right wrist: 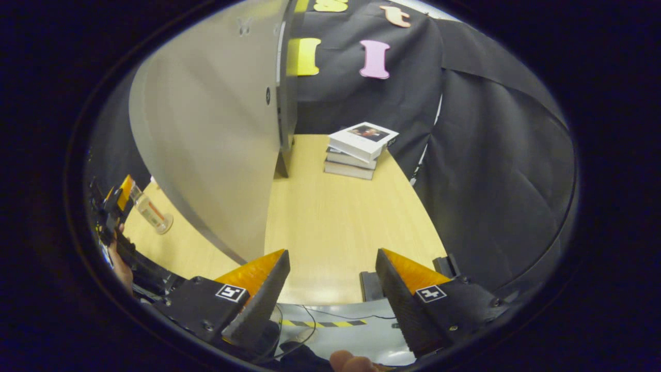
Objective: Open the cabinet door with the right hand, grasp the bottle in the cabinet with the left hand and place it on the coaster, then close the cabinet door with the right hand.
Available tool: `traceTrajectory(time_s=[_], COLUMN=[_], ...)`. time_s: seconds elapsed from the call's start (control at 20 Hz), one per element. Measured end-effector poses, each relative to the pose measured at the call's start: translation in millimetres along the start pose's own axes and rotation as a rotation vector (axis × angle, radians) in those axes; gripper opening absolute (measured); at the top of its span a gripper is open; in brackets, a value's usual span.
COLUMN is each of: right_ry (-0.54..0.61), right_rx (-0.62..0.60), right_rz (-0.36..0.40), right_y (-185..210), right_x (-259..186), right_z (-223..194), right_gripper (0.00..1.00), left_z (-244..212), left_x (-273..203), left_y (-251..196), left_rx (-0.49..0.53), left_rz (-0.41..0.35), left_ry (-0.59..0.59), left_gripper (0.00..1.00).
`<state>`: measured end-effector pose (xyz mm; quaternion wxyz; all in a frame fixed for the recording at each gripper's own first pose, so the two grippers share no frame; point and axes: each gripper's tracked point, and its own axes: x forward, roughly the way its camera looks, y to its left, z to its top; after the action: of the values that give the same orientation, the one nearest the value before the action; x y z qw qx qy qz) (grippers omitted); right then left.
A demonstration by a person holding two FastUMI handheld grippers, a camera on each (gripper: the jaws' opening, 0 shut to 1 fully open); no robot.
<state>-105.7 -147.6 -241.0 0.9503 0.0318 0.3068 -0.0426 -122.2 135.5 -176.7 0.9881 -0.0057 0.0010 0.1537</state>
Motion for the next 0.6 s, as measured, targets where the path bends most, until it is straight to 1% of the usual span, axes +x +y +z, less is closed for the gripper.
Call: traceTrajectory(time_s=[0.15,0.3,0.35,0.4,0.45,0.6], right_ry=[-0.053,-0.127,-0.151,-0.163,-0.198,-0.301], right_rx=[0.064,0.128,0.155,0.170,0.193,0.294], right_rz=[0.006,0.008,0.015,0.039,0.039,0.043], right_y=[-9,-23,-26,-24,-30,-34], right_x=[-5,-14,-18,-26,-34,-64], right_z=[14,40,51,62,77,130], right_gripper=[1.00,1.00,1.00,1.00,1.00,1.00], left_z=[65,123,135,143,153,183], left_x=[-18,-28,-28,-28,-28,-18], left_y=[-15,-37,-49,-62,-72,-82], left_rx=[0.002,0.005,-0.008,-0.018,-0.017,0.044], left_rz=[-0.070,-0.138,-0.169,-0.210,-0.242,-0.282], left_ry=[-0.036,-0.034,-0.016,0.012,0.022,0.010], left_gripper=[0.96,0.95,0.95,0.95,0.95,0.96])
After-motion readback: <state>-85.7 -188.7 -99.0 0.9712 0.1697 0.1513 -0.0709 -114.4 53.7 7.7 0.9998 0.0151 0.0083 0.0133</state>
